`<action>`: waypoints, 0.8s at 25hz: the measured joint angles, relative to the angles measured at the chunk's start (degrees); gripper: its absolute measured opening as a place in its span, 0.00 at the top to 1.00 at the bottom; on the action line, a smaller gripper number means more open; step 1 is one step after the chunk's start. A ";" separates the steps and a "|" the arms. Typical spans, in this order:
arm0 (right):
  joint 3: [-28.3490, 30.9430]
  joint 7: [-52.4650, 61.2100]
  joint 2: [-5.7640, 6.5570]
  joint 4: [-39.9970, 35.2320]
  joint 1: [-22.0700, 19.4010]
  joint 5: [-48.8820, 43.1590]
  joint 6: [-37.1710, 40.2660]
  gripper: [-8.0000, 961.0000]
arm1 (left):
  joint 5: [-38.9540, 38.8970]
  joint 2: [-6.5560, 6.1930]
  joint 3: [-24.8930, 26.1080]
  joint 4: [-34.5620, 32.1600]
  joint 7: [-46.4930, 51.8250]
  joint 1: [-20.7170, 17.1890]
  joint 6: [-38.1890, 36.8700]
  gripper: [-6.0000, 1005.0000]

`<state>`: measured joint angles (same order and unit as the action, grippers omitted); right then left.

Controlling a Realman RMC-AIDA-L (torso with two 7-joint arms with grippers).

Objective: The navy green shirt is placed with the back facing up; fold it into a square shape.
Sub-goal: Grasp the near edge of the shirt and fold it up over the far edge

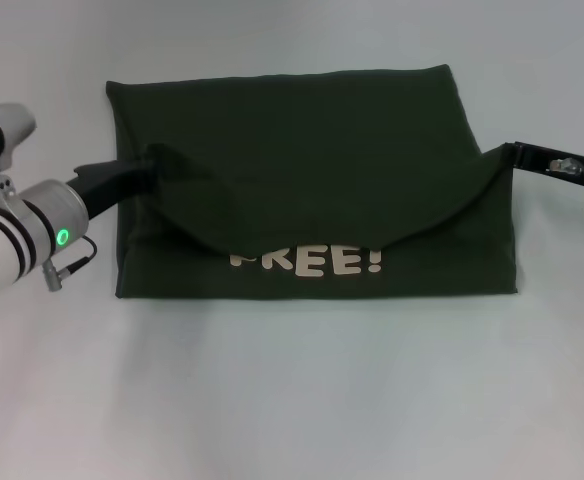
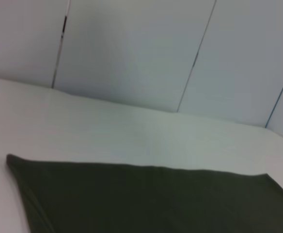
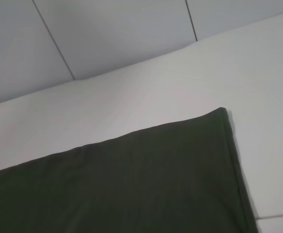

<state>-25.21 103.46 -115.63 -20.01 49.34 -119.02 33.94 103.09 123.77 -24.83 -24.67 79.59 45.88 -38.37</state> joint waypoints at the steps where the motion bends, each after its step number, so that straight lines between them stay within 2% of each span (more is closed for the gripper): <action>1: -0.03 -0.28 -0.02 0.21 -0.06 0.17 -0.01 0.84 | 0.00 0.08 -0.03 0.33 -0.20 -0.01 0.13 0.91; 9: -0.18 -0.59 -0.20 0.72 -0.57 0.36 0.37 0.83 | 0.00 0.00 -0.01 0.64 -0.26 -0.52 -0.16 0.90; 15: -0.95 -0.61 -0.86 0.31 -1.20 0.23 0.76 0.82 | 0.00 -0.15 -0.07 0.13 -0.21 -1.16 -0.05 0.90; 18: -1.67 -0.62 -0.79 -0.49 -1.80 0.19 1.28 0.82 | 0.00 -0.03 0.19 -2.04 0.23 -2.25 -0.19 0.90; 20: -2.08 -0.35 -0.68 -2.01 -2.47 0.29 1.81 0.82 | -0.46 0.09 0.23 -3.80 0.84 -3.36 -0.40 0.86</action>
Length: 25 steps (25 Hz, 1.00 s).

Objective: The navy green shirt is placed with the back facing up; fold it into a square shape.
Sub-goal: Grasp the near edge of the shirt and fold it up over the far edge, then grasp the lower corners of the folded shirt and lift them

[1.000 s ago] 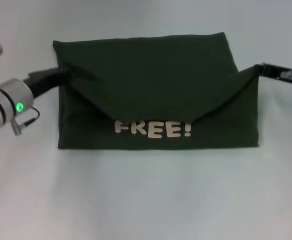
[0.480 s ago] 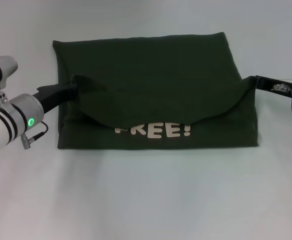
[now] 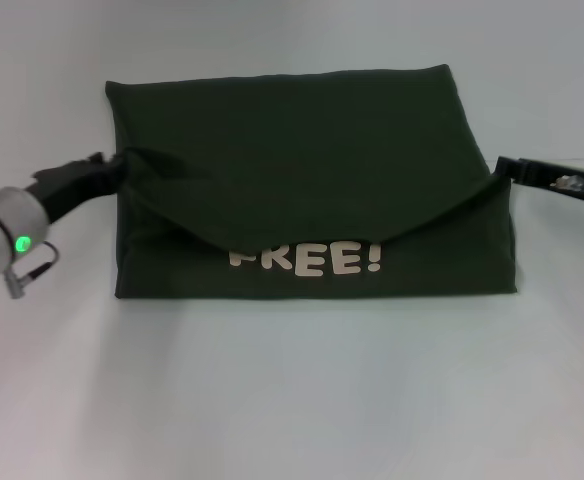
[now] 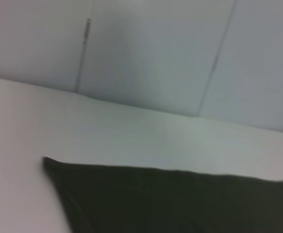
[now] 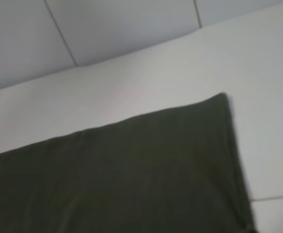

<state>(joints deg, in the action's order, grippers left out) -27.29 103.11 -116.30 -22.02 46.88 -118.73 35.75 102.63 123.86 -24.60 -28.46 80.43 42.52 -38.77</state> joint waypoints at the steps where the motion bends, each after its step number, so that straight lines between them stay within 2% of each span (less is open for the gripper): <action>1: -0.07 0.22 0.01 -0.79 -0.33 0.05 0.37 0.79 | -0.62 0.01 -0.06 -0.98 0.63 -0.64 -0.25 0.84; 5: -0.08 2.86 0.83 -3.76 -1.76 0.12 4.68 0.69 | -2.40 0.01 -0.21 -4.75 3.55 -3.81 -4.44 0.76; 9: -0.06 4.84 2.26 -5.41 -3.49 0.12 13.71 0.59 | -2.53 -0.11 -0.28 -8.25 5.50 -7.97 -15.18 0.68; 10: 0.06 5.32 2.54 -5.73 -3.93 0.13 16.28 0.56 | -2.44 -0.18 -0.31 -8.66 5.53 -9.15 -17.94 0.56; 11: 0.17 5.88 2.76 -6.06 -4.38 0.15 19.03 0.48 | -2.33 -0.32 -0.42 -8.86 5.53 -10.02 -19.89 0.44; 13: 0.38 7.30 3.11 -6.95 -5.49 0.21 25.01 0.30 | -2.02 -0.71 -1.14 -8.98 5.33 -11.56 -22.74 0.37; 17: 0.52 9.76 3.38 -7.66 -7.32 0.44 32.88 0.23 | -1.81 -1.75 -5.95 -9.08 4.38 -15.20 -24.66 0.24; 20: 0.88 10.29 3.12 -7.74 -8.83 2.23 34.54 0.21 | -1.53 -2.25 -10.22 -9.11 1.87 -16.98 -23.80 0.20; 25: 0.89 10.39 2.76 -7.05 -11.07 7.10 34.45 0.21 | 3.06 -1.75 -13.77 -9.14 -2.30 -17.30 -19.45 0.17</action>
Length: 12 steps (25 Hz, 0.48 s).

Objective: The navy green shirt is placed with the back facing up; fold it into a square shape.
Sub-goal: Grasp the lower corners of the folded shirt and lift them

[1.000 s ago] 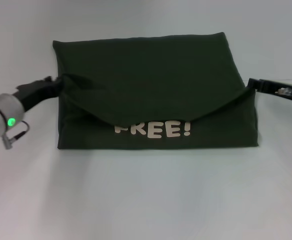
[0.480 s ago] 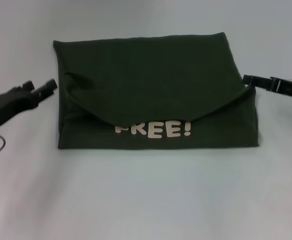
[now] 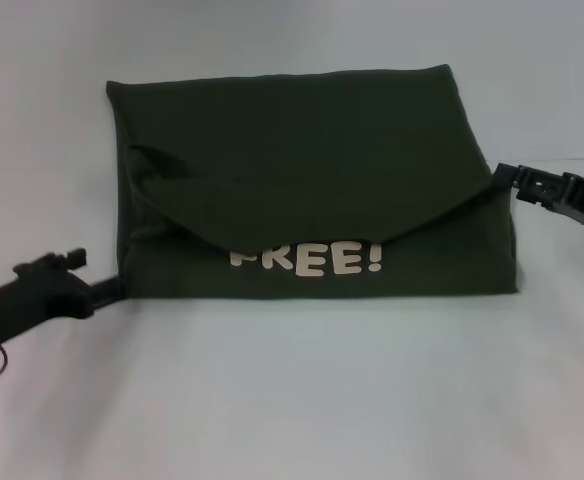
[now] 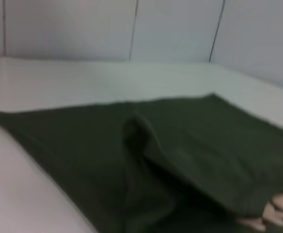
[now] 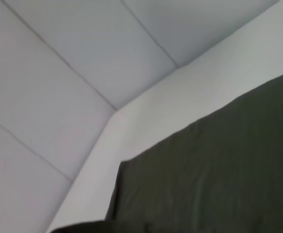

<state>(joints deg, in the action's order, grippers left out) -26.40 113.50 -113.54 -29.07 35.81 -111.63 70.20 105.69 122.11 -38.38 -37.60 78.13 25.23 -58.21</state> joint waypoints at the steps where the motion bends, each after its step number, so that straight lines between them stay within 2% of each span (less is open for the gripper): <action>1: 0.00 0.06 -0.01 0.24 -0.32 0.82 -0.02 0.21 | 1.04 0.28 -0.57 0.00 -0.47 0.21 1.18 0.17; 5: 0.04 0.85 -0.11 0.65 -0.93 2.47 -0.16 0.21 | 2.47 1.55 -3.22 0.30 -1.44 1.01 6.04 0.17; 12: 0.07 1.28 -0.44 0.79 -0.87 2.82 -1.04 0.21 | 2.54 1.78 -6.26 2.58 -1.78 2.69 11.01 0.17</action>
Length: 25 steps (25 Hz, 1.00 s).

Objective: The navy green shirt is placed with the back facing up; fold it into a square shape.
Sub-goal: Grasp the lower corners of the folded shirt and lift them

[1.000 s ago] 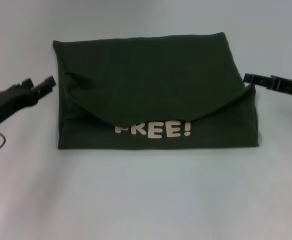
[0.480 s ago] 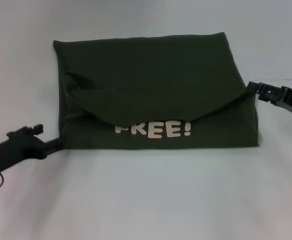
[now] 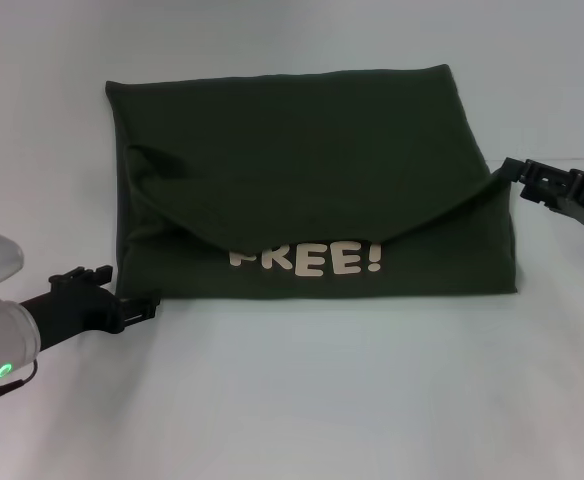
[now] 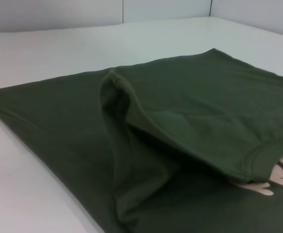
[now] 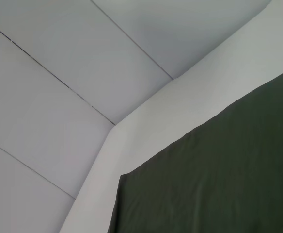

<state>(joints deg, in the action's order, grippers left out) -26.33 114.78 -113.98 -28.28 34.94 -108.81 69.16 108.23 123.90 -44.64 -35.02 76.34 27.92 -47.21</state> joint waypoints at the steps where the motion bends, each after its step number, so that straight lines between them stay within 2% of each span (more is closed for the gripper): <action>1: -0.01 0.00 -0.05 0.02 0.03 0.01 -0.18 0.21 | 0.01 0.01 -0.13 0.40 -0.01 0.28 0.60 0.17; 8: -0.21 0.00 -0.21 0.07 -0.05 0.01 -1.56 0.21 | 0.04 0.03 -0.39 3.00 0.23 2.07 4.08 0.17; 25: -0.03 0.00 -0.27 0.16 -0.29 -0.11 -2.05 0.21 | 0.05 0.03 -2.67 3.16 0.41 2.54 3.79 0.17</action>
<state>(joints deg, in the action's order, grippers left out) -26.36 114.79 -114.25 -28.12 34.65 -108.92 67.11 108.28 123.93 -47.31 -31.86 76.75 30.46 -43.41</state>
